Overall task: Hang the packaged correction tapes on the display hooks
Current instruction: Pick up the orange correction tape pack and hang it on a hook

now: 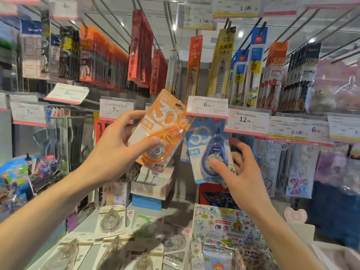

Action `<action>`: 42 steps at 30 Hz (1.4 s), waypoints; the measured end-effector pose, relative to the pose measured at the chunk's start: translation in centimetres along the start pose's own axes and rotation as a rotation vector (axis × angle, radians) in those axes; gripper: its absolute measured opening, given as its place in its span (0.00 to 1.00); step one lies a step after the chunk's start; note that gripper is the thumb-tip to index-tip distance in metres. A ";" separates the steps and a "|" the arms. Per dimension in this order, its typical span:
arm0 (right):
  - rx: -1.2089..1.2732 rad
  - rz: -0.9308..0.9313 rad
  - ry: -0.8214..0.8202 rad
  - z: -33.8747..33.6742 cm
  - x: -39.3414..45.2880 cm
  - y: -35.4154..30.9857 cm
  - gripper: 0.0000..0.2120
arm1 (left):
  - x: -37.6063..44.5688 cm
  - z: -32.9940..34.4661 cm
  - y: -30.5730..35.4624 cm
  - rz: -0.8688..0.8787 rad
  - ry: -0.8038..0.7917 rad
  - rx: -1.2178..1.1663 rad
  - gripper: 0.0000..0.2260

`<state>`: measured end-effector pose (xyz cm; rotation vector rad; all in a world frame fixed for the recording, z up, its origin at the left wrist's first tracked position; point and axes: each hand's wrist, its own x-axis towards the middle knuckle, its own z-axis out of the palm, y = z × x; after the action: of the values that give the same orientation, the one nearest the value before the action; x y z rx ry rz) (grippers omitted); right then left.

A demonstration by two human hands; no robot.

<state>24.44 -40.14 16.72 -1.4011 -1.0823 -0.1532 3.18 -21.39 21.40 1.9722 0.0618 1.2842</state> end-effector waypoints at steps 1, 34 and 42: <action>-0.011 -0.005 0.010 0.2 -0.2 0.1 0.30 | 0.0 0.0 -0.1 -0.008 0.004 0.000 0.27; -0.273 0.108 -0.198 1.6 2.2 0.9 0.08 | -0.9 2.6 -4.0 -0.252 -0.052 0.052 0.17; 0.070 0.148 -0.243 2.2 -0.8 1.5 0.27 | -1.6 7.1 -4.4 -0.275 -0.069 -0.065 0.12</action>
<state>23.84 -38.33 14.62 -1.4561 -1.1652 0.1641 9.58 -22.98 16.03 1.8762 0.2458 1.0277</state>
